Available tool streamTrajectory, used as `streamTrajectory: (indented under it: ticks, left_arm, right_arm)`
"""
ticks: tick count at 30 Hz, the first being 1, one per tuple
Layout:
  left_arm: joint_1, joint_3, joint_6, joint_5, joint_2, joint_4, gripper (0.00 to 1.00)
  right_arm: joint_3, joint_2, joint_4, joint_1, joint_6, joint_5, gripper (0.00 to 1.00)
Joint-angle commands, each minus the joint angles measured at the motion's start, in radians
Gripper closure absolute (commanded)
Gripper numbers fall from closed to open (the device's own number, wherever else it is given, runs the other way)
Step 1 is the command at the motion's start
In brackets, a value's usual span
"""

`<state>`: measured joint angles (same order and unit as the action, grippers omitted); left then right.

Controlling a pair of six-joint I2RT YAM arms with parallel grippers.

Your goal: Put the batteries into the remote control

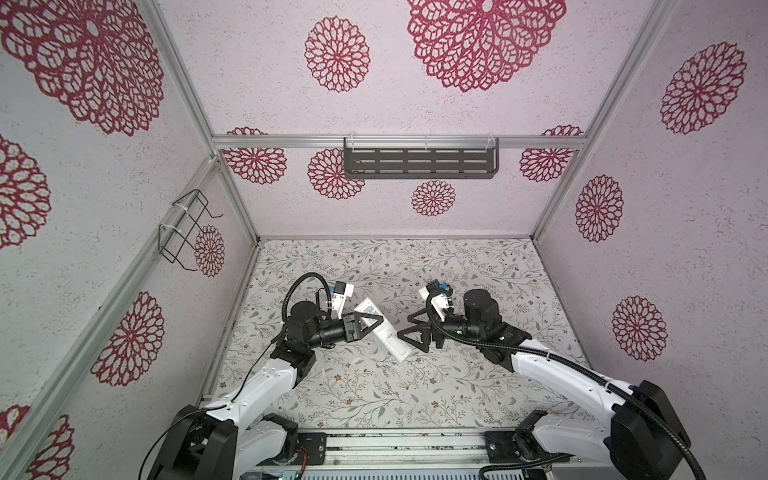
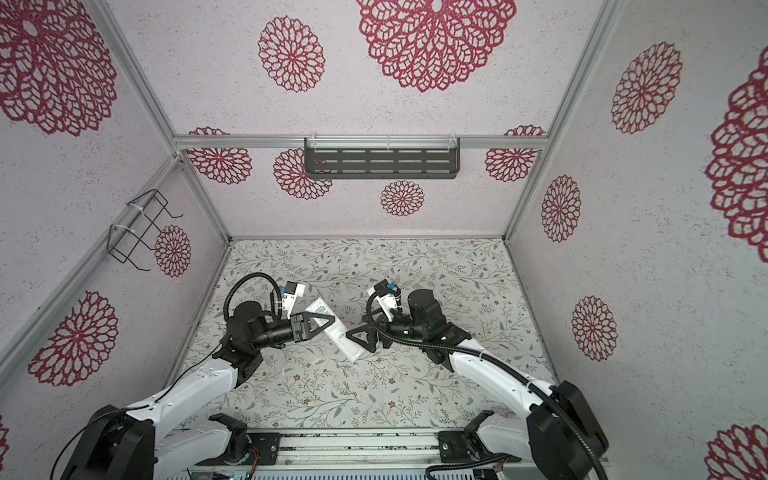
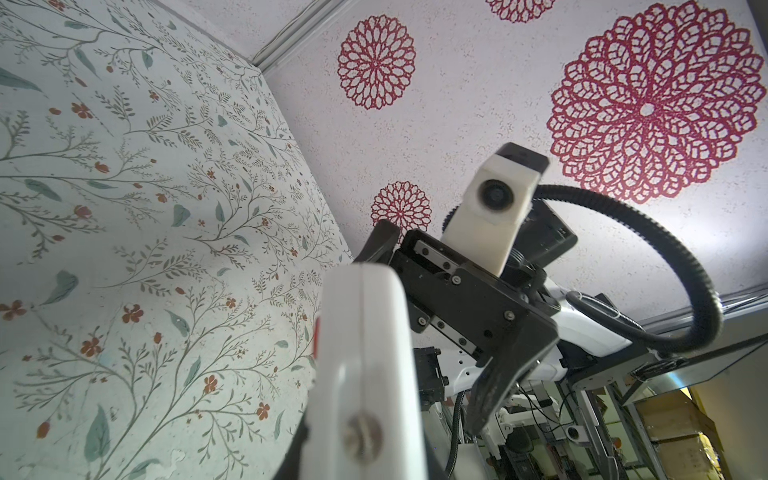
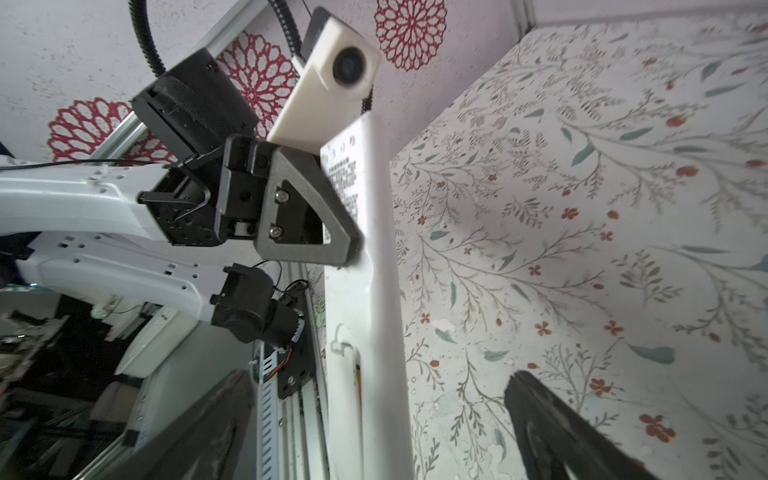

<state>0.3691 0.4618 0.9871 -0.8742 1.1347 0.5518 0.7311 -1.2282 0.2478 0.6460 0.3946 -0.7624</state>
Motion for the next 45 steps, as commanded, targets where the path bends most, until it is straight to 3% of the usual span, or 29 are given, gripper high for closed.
streamTrajectory:
  ticks: [1,8,14,21,30,33,36,38,40,44,45]
  left_arm:
    - [0.016,0.011,0.01,-0.028,-0.002,0.069,1.0]
    - [0.028,0.008,0.005,-0.025,-0.004,0.066,1.0]
    - [0.029,0.008,0.002,-0.023,-0.005,0.066,1.0]
    - [0.03,0.006,-0.001,-0.017,-0.015,0.059,1.0]
    - [0.029,0.006,-0.005,-0.016,-0.016,0.05,1.0]
    - [0.03,0.006,-0.007,-0.014,-0.019,0.045,1.0]
    - [0.031,0.009,-0.011,-0.011,-0.023,0.035,1.0]
    - [0.031,0.011,-0.019,-0.008,-0.026,0.02,1.0]
    - [0.03,0.015,-0.029,-0.003,-0.03,-0.001,1.0]
    - [0.029,0.031,-0.078,0.036,-0.046,-0.101,1.0]
    - [0.03,0.04,-0.098,0.048,-0.05,-0.141,1.0]
  right_arm:
    - [0.04,-0.041,-0.006,-0.025,0.039,-0.213,0.01]
    - [0.026,-0.132,0.206,-0.019,0.165,-0.353,0.06]
    - [0.02,-0.184,0.282,0.005,0.204,-0.337,0.18]
    - [0.006,-0.23,0.283,0.015,0.206,-0.306,0.44]
    - [-0.009,-0.248,0.246,0.015,0.187,-0.276,0.59]
    - [-0.01,-0.254,0.237,0.014,0.183,-0.264,0.69]
    - [-0.009,-0.251,0.225,0.013,0.174,-0.254,0.7]
    - [0.0,-0.24,0.185,0.011,0.15,-0.236,0.64]
    - [0.025,-0.216,0.053,0.01,0.067,-0.173,0.52]
    - [0.056,-0.125,-0.111,0.019,-0.061,-0.011,0.02]
    - [0.053,-0.097,-0.127,0.027,-0.081,0.042,0.01]
